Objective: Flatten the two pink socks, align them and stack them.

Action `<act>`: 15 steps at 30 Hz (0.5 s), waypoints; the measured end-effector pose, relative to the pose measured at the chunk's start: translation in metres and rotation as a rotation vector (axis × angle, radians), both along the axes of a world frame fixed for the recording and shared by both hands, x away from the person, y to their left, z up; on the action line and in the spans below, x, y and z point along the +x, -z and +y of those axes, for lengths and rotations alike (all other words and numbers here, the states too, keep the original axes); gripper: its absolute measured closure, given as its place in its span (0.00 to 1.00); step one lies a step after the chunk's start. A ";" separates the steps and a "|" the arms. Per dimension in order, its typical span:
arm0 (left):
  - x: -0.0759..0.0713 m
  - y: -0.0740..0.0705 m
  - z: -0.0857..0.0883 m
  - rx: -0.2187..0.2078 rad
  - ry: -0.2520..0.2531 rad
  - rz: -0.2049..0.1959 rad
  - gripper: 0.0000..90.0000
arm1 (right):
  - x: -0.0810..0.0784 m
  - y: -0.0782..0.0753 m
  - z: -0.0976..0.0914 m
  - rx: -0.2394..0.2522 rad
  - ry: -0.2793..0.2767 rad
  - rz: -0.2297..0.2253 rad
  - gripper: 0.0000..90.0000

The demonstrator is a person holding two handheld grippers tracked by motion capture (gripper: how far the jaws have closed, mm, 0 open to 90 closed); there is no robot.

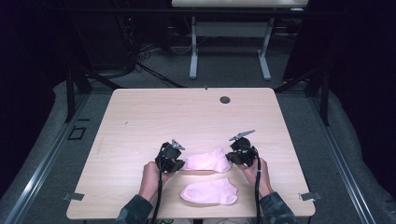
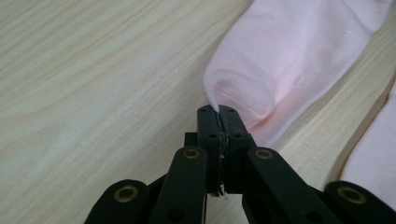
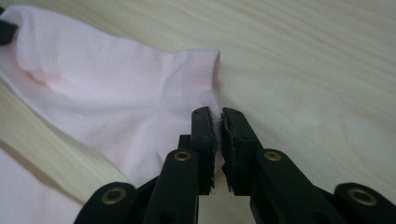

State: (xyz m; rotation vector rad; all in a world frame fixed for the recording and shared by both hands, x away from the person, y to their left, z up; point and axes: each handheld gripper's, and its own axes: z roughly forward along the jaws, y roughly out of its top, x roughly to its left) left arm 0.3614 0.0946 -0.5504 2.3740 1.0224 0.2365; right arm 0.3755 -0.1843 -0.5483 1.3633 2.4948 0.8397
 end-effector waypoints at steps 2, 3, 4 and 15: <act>0.002 -0.001 0.000 0.014 0.005 0.000 0.99 | -0.007 0.001 -0.003 0.006 0.011 0.008 0.92; 0.002 -0.001 0.000 0.018 0.006 0.000 0.99 | -0.011 0.003 -0.003 0.030 0.028 0.003 0.92; 0.004 0.000 0.000 0.020 0.011 0.008 0.99 | -0.012 0.003 -0.005 0.015 0.012 0.013 0.92; 0.002 -0.008 0.010 -0.052 -0.059 -0.015 0.46 | -0.017 -0.007 -0.012 0.056 -0.005 -0.081 0.64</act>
